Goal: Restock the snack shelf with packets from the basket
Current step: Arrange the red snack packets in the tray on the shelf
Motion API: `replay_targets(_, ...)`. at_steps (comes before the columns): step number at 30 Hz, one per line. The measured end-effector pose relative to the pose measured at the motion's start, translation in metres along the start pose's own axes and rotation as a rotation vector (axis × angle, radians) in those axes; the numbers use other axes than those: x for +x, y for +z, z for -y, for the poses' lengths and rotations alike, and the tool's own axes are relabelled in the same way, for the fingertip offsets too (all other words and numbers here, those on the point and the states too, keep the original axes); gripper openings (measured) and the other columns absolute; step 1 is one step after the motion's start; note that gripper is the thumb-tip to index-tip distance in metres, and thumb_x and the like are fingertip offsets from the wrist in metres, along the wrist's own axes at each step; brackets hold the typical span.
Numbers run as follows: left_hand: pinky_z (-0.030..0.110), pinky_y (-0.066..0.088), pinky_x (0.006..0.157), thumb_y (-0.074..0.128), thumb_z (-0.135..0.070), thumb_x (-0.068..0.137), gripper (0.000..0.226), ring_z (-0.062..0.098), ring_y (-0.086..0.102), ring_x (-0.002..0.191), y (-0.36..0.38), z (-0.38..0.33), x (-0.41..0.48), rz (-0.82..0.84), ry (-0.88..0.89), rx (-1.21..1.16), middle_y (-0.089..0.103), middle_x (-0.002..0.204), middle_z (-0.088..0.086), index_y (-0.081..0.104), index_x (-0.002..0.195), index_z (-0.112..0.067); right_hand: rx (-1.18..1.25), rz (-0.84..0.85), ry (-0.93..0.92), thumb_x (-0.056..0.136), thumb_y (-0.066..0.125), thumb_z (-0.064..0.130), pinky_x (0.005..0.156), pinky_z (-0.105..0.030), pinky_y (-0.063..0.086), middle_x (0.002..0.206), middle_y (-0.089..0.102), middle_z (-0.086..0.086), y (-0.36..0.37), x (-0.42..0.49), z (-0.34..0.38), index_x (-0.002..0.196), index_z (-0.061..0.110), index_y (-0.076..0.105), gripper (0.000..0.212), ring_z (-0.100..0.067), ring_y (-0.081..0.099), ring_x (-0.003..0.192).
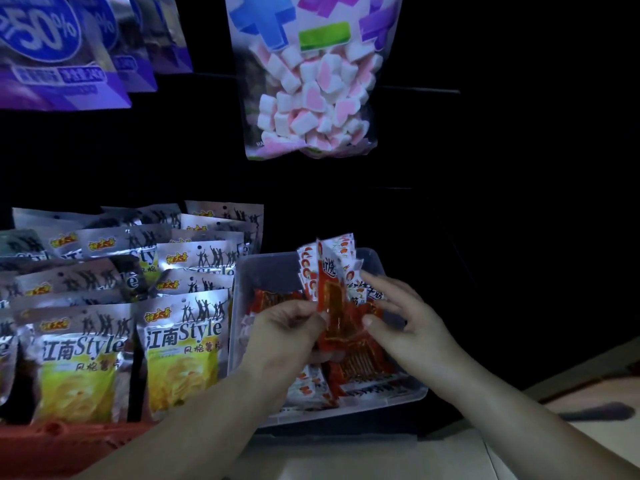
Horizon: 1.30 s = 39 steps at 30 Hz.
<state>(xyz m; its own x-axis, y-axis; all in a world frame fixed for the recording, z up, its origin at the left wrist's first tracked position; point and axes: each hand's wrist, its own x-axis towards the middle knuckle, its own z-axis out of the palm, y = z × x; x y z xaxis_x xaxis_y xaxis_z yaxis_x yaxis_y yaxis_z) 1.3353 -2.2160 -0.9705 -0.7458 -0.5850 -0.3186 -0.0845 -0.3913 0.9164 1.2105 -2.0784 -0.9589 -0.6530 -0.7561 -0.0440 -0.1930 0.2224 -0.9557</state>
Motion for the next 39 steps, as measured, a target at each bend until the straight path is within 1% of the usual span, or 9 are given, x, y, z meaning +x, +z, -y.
replay_targets(2,0.049,0.064,0.074,0.066,-0.006,0.097,0.015,0.032,0.076,0.090,0.006,0.002,-0.003,0.054,0.152,0.132,0.079,0.098,0.009,0.080,0.100,-0.009,0.154,0.079,0.032,0.098,0.067,0.013,0.084,-0.011,0.053,0.124,0.068,0.024,0.004,0.001,0.006,0.134,0.061,0.052,0.062,-0.002,0.065,0.119)
replay_targets(7,0.036,0.064,0.068,0.066,-0.004,0.097,0.026,0.020,0.072,0.094,0.017,0.005,-0.008,0.183,0.309,0.319,0.070,0.110,-0.006,0.081,0.099,-0.025,0.192,-0.005,0.046,0.100,0.063,0.005,0.096,-0.020,0.053,0.135,0.065,0.012,0.017,0.005,0.010,0.129,0.055,0.062,0.058,0.000,0.063,0.121)
replay_targets(10,0.018,0.057,0.080,0.068,-0.004,0.095,0.027,0.009,0.069,0.104,0.008,0.006,-0.001,0.078,0.289,0.324,0.073,0.109,-0.011,0.080,0.104,-0.027,0.206,-0.116,0.117,0.103,0.055,0.000,0.100,-0.035,0.055,0.120,0.075,0.002,0.010,0.006,0.003,0.122,0.048,0.068,0.053,-0.016,0.069,0.115)
replay_targets(13,0.026,0.061,0.082,0.079,-0.020,0.089,0.036,0.009,0.066,0.108,-0.005,0.005,0.005,-0.065,0.218,0.360,0.068,0.118,-0.005,0.071,0.115,-0.045,0.245,-0.093,0.216,0.106,0.046,0.000,0.088,-0.048,0.061,0.119,0.074,-0.007,-0.002,0.004,-0.002,0.117,0.046,0.070,0.053,-0.027,0.073,0.107)
replay_targets(17,0.023,0.062,0.070,0.074,-0.003,0.090,0.046,0.011,0.074,0.090,-0.004,-0.003,0.000,0.021,0.093,0.169,0.072,0.108,-0.012,0.070,0.122,-0.036,0.305,0.044,0.265,0.106,0.044,-0.003,0.077,-0.044,0.062,0.118,0.075,-0.006,-0.009,0.002,-0.004,0.127,0.043,0.065,0.054,-0.024,0.075,0.103)
replay_targets(22,0.047,0.064,0.079,0.064,0.004,0.096,0.052,0.026,0.077,0.089,-0.001,-0.009,-0.001,0.102,0.080,0.153,0.079,0.099,0.010,0.061,0.134,-0.031,0.265,0.012,0.235,0.096,0.065,0.000,0.091,-0.045,0.060,0.127,0.072,0.005,-0.003,0.003,-0.007,0.136,0.049,0.057,0.064,-0.015,0.070,0.115)
replay_targets(28,0.029,0.062,0.083,0.067,0.004,0.093,0.054,0.016,0.074,0.100,-0.001,0.000,-0.002,0.178,0.072,0.196,0.075,0.117,-0.006,0.064,0.130,-0.035,0.333,-0.204,0.208,0.097,0.065,0.002,0.083,-0.040,0.061,0.118,0.076,0.005,-0.001,0.008,-0.005,0.137,0.039,0.057,0.055,-0.016,0.073,0.107)
replay_targets(34,0.024,0.061,0.073,0.064,0.006,0.095,0.044,0.012,0.074,0.098,-0.004,0.003,0.003,0.053,0.055,0.101,0.076,0.115,-0.007,0.066,0.127,-0.024,0.196,0.142,0.232,0.088,0.064,-0.018,0.082,-0.046,0.063,0.122,0.071,0.005,-0.020,-0.001,-0.006,0.141,0.050,0.051,0.087,-0.027,0.073,0.108)
replay_targets(39,0.015,0.056,0.084,0.075,-0.007,0.090,0.057,0.005,0.062,0.116,-0.009,0.009,0.005,0.017,0.143,0.418,0.060,0.134,-0.014,0.056,0.138,-0.032,0.076,0.041,0.166,0.090,0.059,-0.020,0.077,-0.036,0.064,0.104,0.074,0.003,-0.014,-0.004,-0.004,0.144,0.041,0.049,0.083,-0.020,0.074,0.100)
